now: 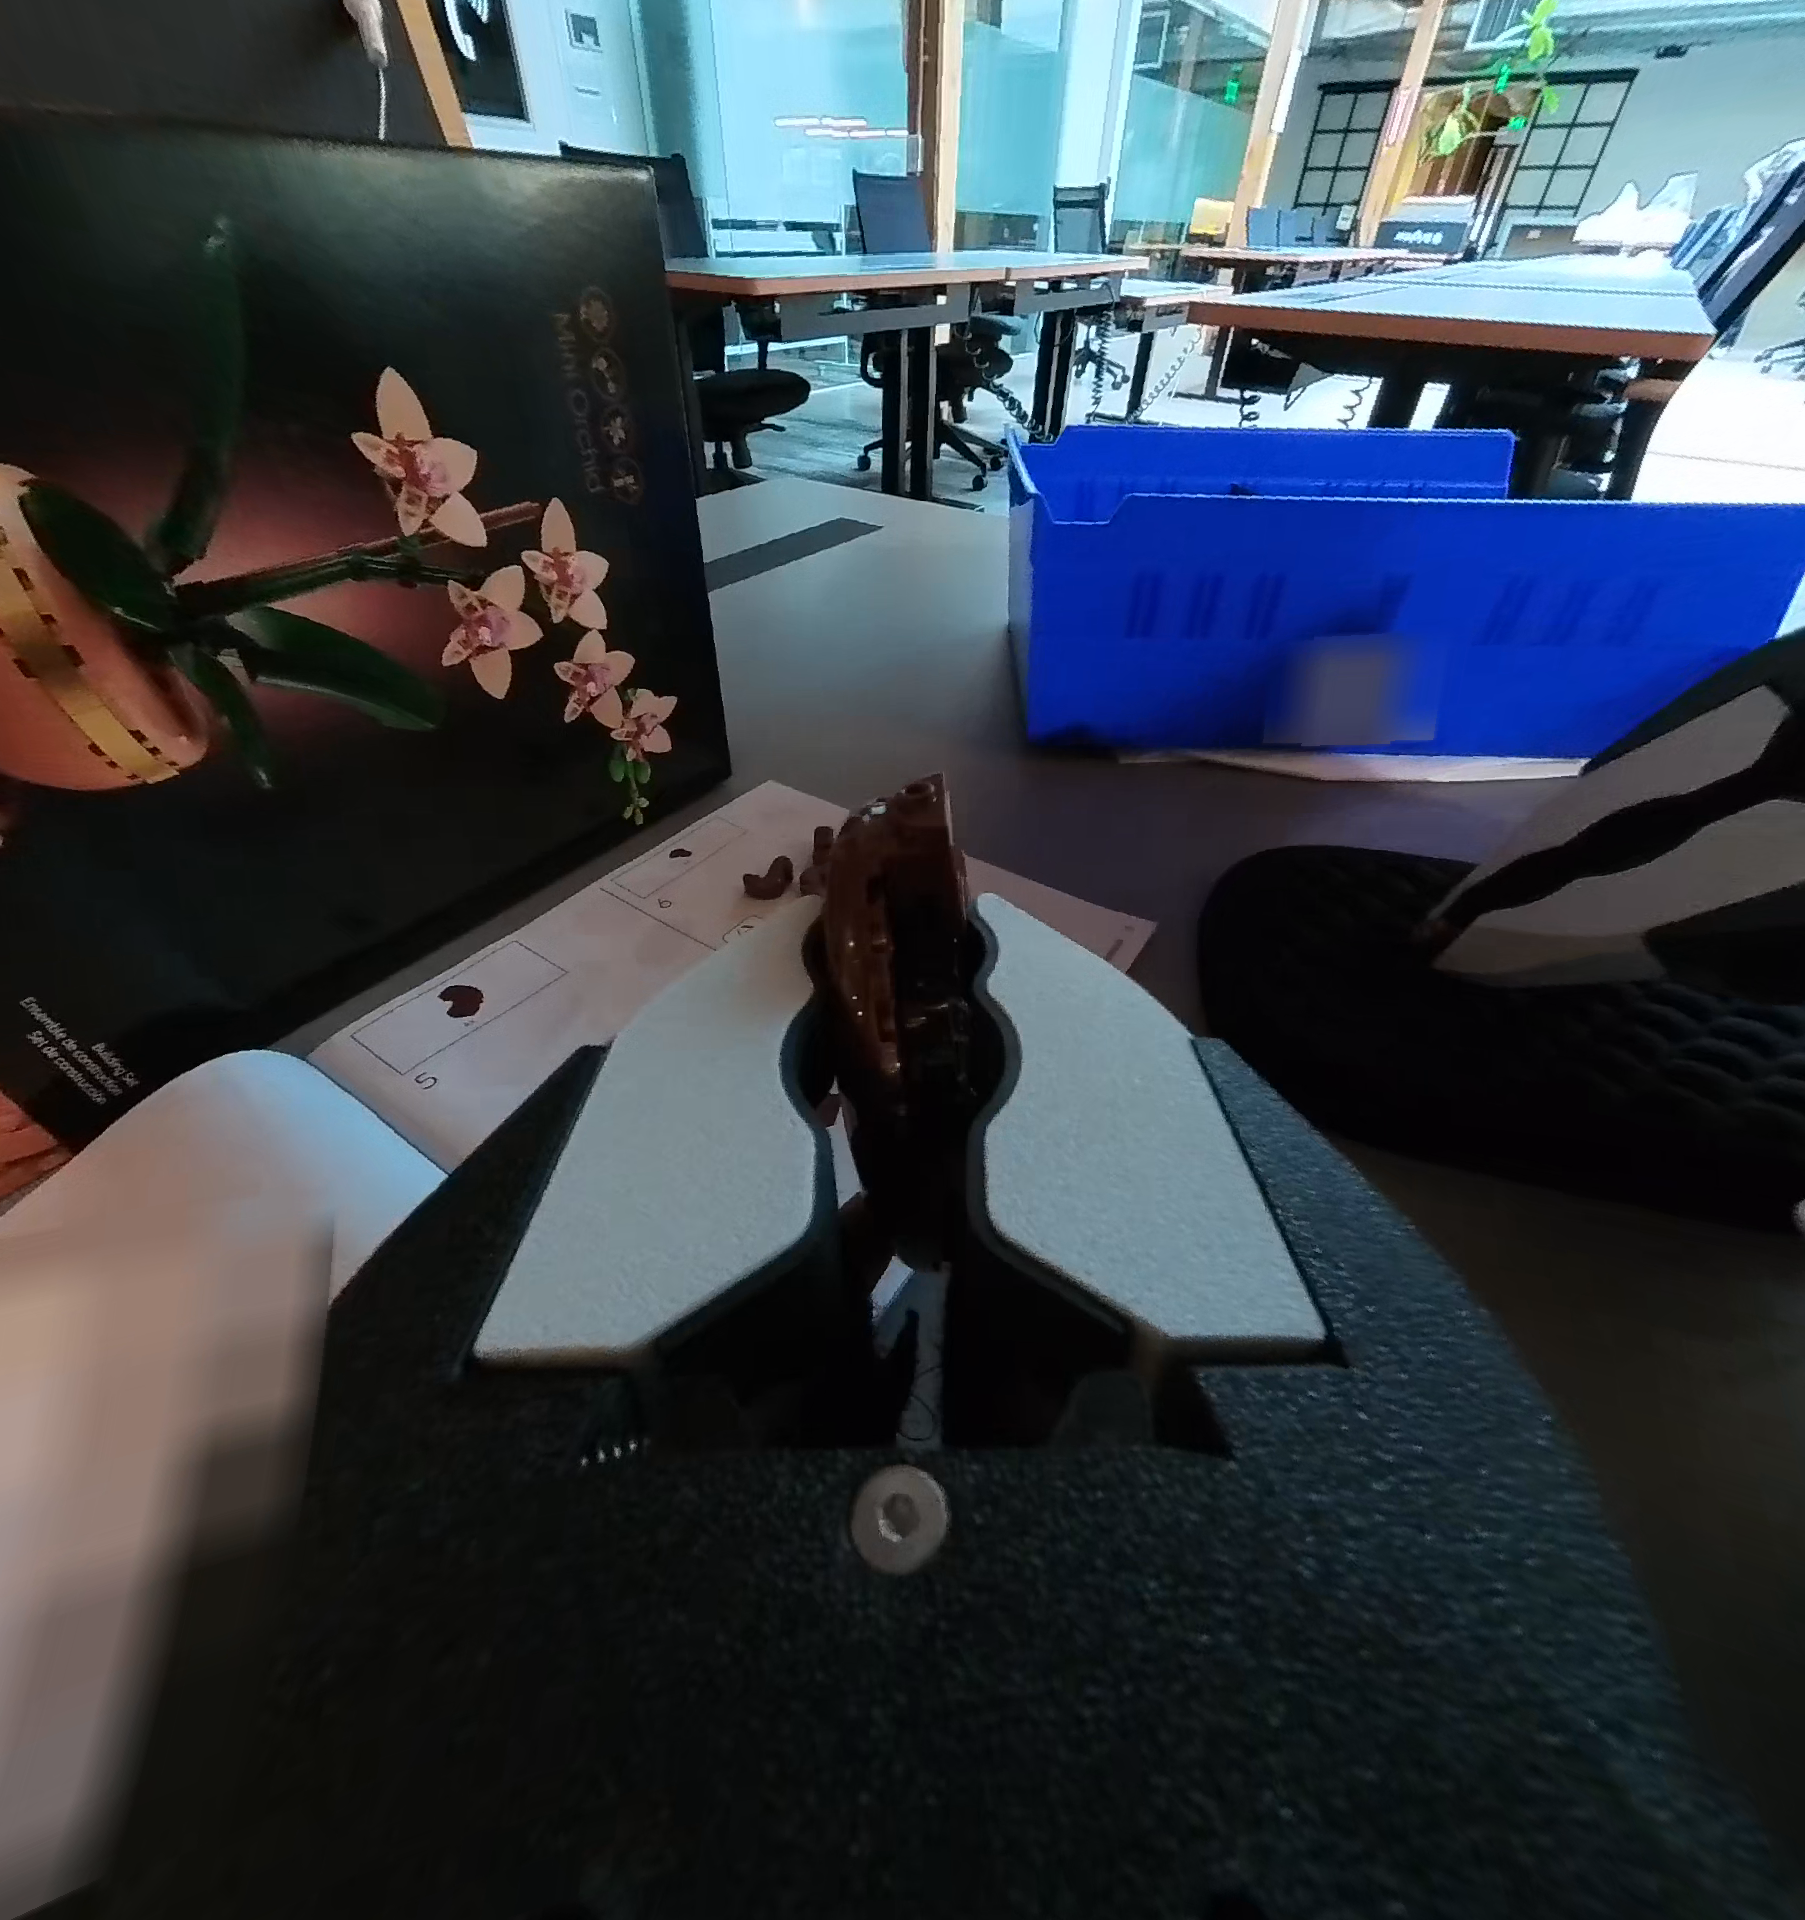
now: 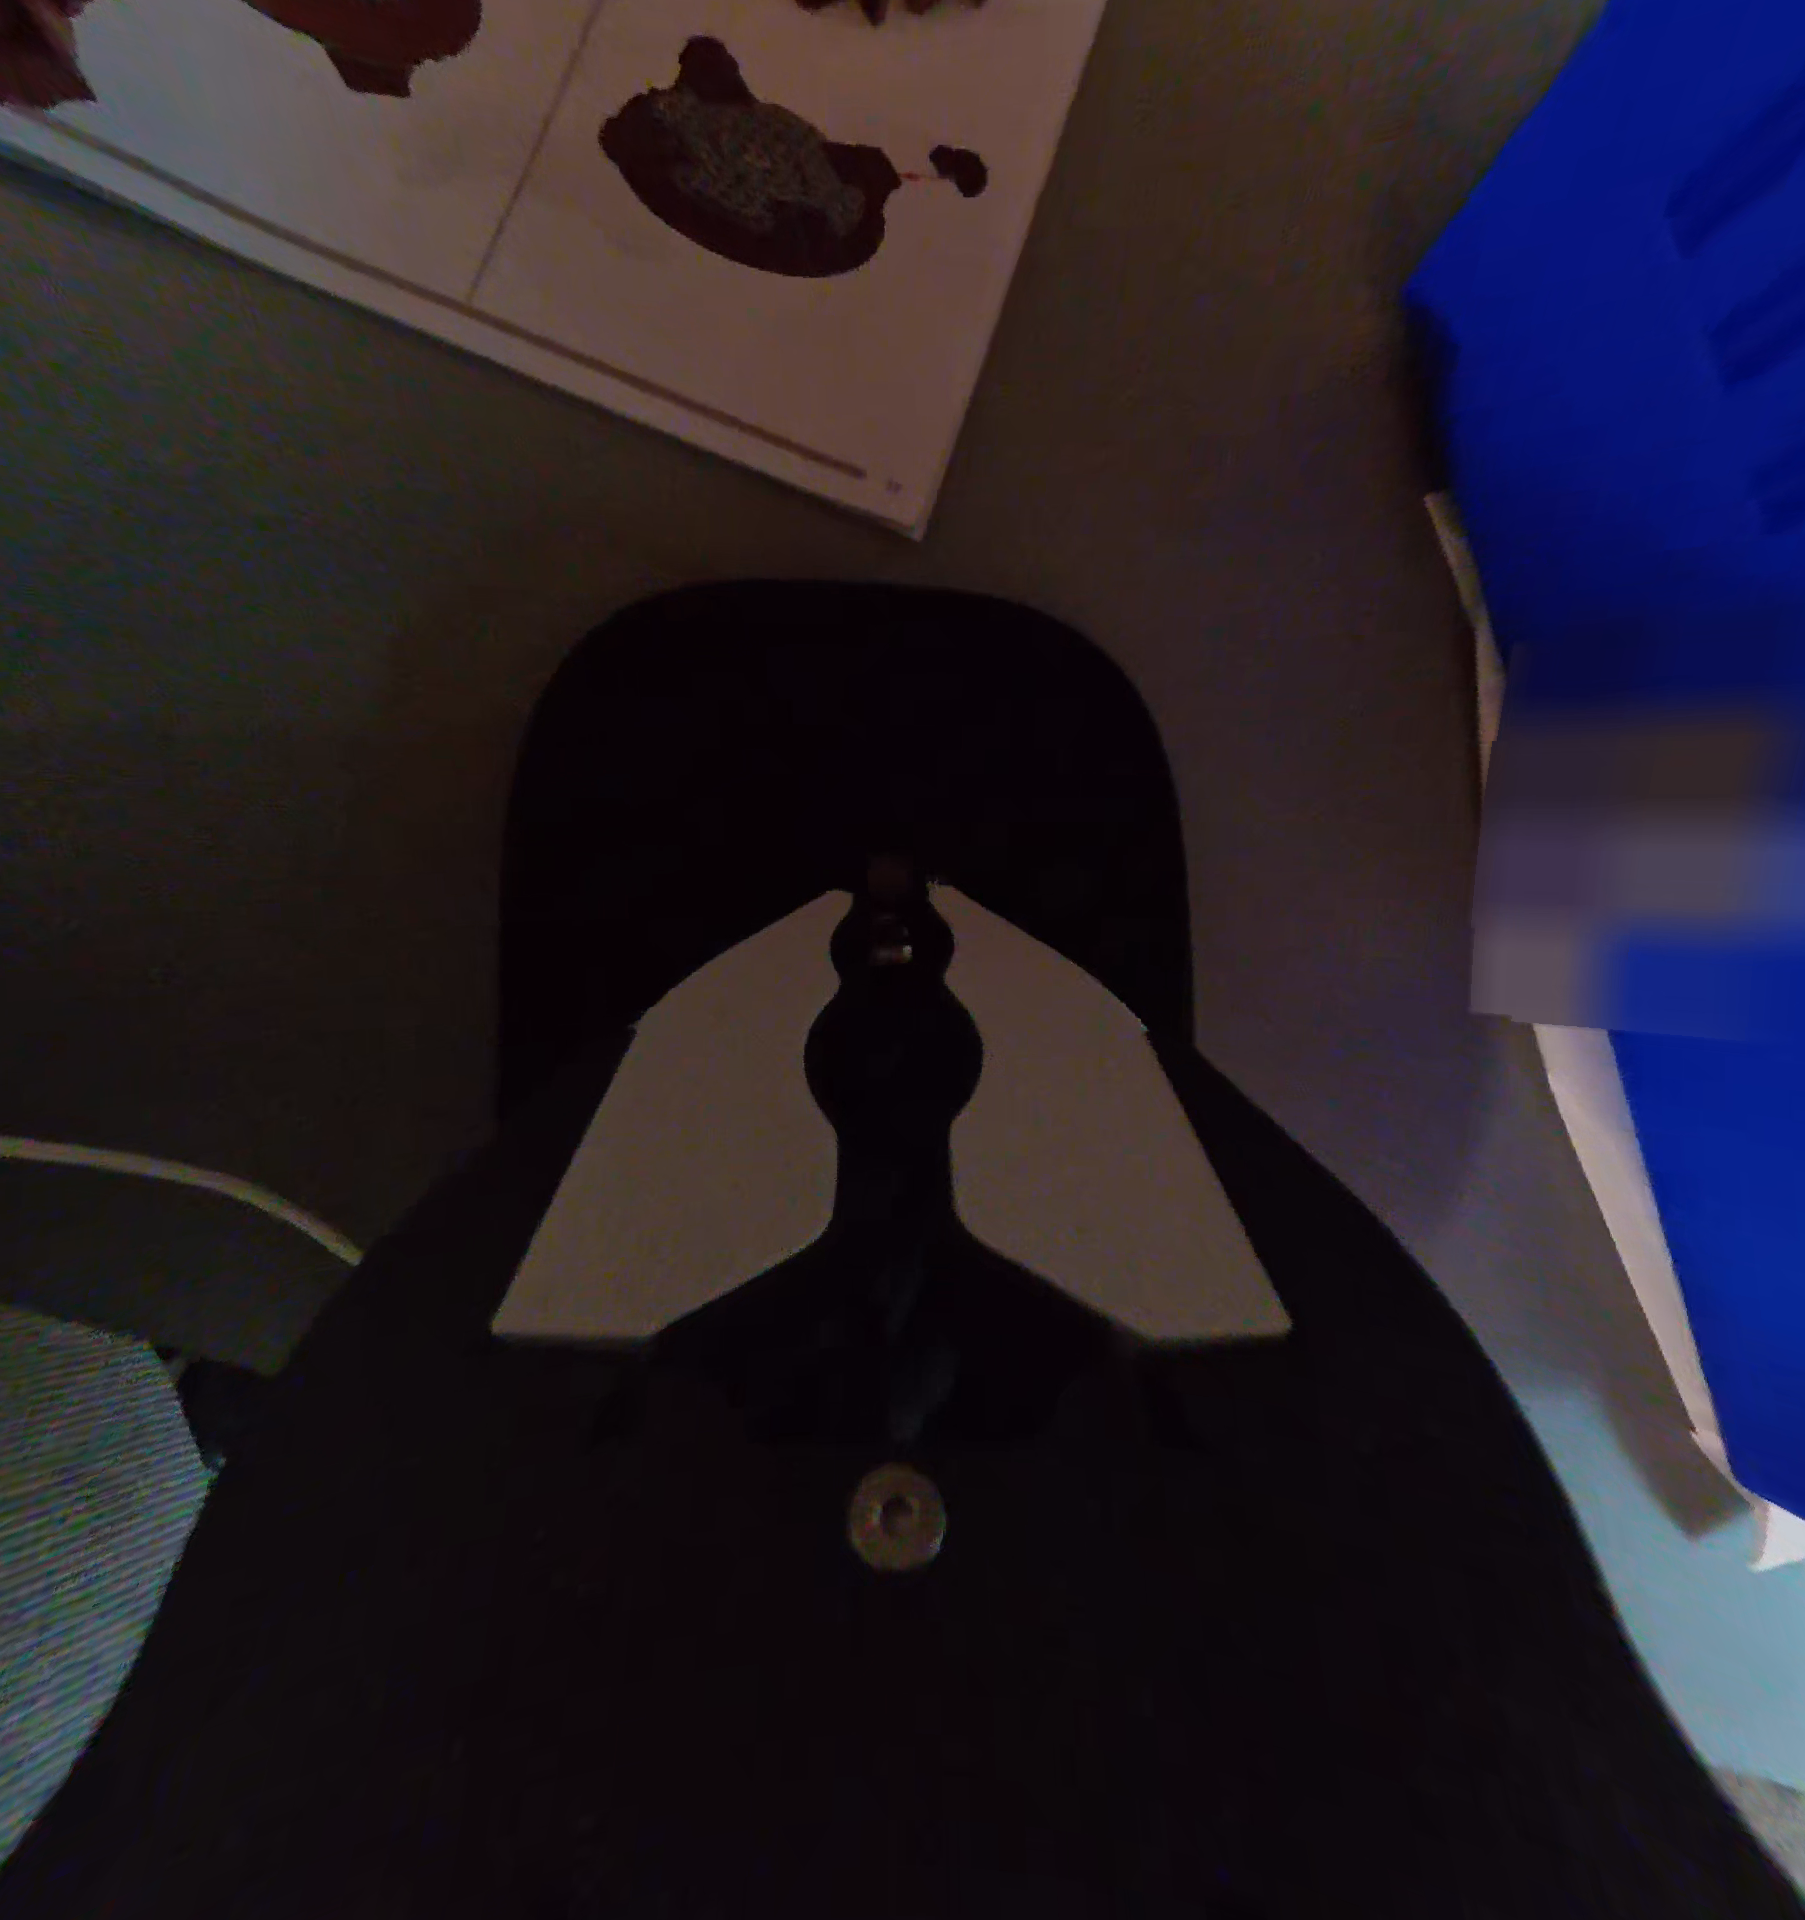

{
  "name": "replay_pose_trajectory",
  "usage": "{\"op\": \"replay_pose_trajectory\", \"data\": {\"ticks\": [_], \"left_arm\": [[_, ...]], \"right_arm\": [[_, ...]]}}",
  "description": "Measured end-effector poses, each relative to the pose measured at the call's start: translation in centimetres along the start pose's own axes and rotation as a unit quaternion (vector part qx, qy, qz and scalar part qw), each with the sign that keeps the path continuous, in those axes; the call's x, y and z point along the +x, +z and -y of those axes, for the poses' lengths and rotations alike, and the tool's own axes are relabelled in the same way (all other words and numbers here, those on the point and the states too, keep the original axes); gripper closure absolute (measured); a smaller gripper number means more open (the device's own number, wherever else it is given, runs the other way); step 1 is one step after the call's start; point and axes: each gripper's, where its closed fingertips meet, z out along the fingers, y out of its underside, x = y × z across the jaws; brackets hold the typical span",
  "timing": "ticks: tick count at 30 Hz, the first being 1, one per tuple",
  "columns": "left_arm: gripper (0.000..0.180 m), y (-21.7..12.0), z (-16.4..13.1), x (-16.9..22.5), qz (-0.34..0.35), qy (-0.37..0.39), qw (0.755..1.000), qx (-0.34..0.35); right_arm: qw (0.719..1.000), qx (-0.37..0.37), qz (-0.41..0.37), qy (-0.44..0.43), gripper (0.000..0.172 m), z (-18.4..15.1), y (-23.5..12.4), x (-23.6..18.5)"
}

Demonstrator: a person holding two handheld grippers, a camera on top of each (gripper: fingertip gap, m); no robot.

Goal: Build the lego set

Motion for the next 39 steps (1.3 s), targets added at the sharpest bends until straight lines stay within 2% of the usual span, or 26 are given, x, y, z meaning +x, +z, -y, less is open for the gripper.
{"op": "replay_pose_trajectory", "data": {"ticks": [4, 7, 9, 12, 15, 17, 21, 23, 26, 31, 36, 39], "left_arm": [[0.159, 0.0, 0.1, 0.2, -0.007, -0.003, 1.000, 0.004], [0.159, -0.1, 0.5, 0.2, -0.013, -0.015, 1.000, 0.015], [0.160, -0.3, 1.0, 0.0, -0.010, -0.018, 0.999, 0.027], [0.160, -0.8, 2.1, -0.2, 0.007, 0.011, 0.999, 0.051], [0.159, -1.1, 2.3, -0.5, 0.037, 0.060, 0.996, 0.050], [0.159, -1.4, 2.6, -1.0, 0.074, 0.100, 0.991, 0.046], [0.160, -2.1, 3.1, -2.4, 0.186, 0.246, 0.951, 0.011], [0.160, -2.1, 2.9, -2.5, 0.212, 0.286, 0.935, -0.012], [0.160, -2.1, 3.0, -2.5, 0.222, 0.292, 0.930, -0.021], [0.160, -2.3, 2.9, -2.9, 0.229, 0.280, 0.932, -0.032], [0.160, -2.2, 2.6, -2.8, 0.228, 0.303, 0.924, -0.044], [0.160, -2.0, 2.5, -2.7, 0.221, 0.310, 0.923, -0.048]], "right_arm": [[0.998, 0.037, 0.046, 0.000, 0.166, 0.9, -0.4, 0.0], [0.983, 0.149, 0.101, -0.017, 0.167, 5.4, -2.1, -0.8], [0.962, 0.226, 0.154, -0.019, 0.166, 9.1, -3.3, -2.1], [0.913, 0.317, 0.256, -0.029, 0.166, 13.7, -4.9, -5.6], [0.878, 0.347, 0.329, -0.016, 0.166, 16.6, -5.5, -8.4], [0.874, 0.355, 0.333, -0.001, 0.167, 17.9, -5.1, -9.5], [0.865, 0.375, 0.332, 0.031, 0.167, 18.7, -4.5, -11.4], [0.859, 0.400, 0.317, 0.040, 0.166, 19.2, -4.6, -11.5], [0.863, 0.412, 0.292, 0.039, 0.167, 19.2, -3.9, -11.6], [0.861, 0.415, 0.291, 0.045, 0.166, 19.0, -3.6, -11.9], [0.858, 0.403, 0.315, 0.041, 0.167, 18.7, -3.6, -12.3], [0.864, 0.401, 0.303, 0.026, 0.166, 18.5, -3.3, -12.2]]}}
